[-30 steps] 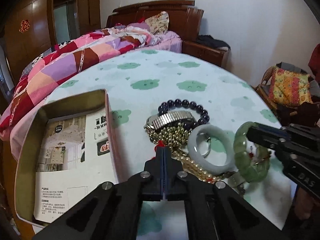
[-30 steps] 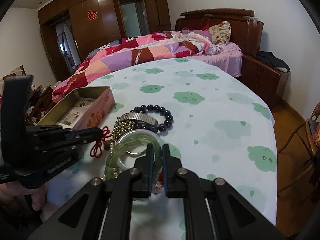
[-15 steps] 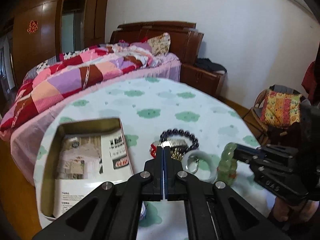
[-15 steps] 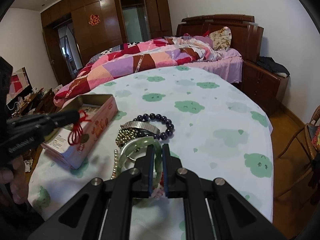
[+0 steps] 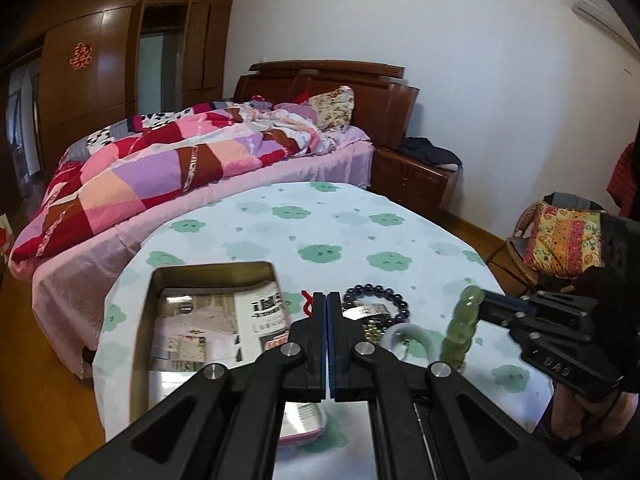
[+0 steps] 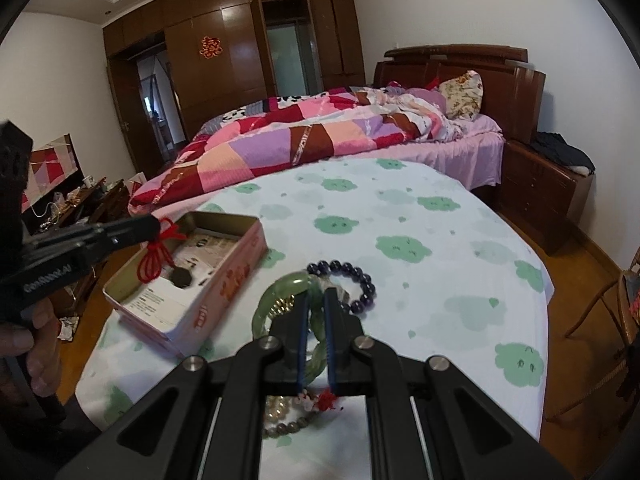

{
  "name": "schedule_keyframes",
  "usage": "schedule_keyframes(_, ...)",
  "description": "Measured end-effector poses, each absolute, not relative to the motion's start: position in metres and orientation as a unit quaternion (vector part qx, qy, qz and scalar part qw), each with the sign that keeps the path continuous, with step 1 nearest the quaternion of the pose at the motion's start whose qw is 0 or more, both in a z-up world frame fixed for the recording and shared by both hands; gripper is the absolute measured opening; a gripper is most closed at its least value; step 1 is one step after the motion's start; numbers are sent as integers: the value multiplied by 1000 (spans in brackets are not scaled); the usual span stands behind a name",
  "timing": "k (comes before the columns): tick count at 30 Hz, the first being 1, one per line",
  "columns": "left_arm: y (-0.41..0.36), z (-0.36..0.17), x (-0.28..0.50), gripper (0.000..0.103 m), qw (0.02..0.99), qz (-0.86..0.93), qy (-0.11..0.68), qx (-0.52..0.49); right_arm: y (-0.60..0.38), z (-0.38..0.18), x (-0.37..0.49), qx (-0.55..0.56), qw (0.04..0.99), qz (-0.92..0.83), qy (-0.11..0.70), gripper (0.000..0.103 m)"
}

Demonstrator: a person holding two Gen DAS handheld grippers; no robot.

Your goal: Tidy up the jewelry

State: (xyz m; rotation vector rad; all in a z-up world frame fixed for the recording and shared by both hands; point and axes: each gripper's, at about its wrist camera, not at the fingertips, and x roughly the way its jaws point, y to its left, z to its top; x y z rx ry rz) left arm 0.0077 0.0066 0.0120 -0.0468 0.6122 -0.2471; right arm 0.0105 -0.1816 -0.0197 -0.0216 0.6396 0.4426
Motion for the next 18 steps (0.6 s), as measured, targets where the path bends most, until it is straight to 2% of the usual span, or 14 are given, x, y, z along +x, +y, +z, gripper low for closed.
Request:
schedule_keyframes(13, 30, 14, 13, 0, 948, -102, 299, -41, -181, 8, 19, 15, 926, 233, 297, 9)
schedule_keyframes(16, 28, 12, 14, 0, 947, -104, 302, -41, -177, -1, 24, 3, 927, 228, 299, 9)
schedule_keyframes(18, 26, 9, 15, 0, 945, -106, 308, -38, -166, -25, 42, -27, 917, 212, 338, 9)
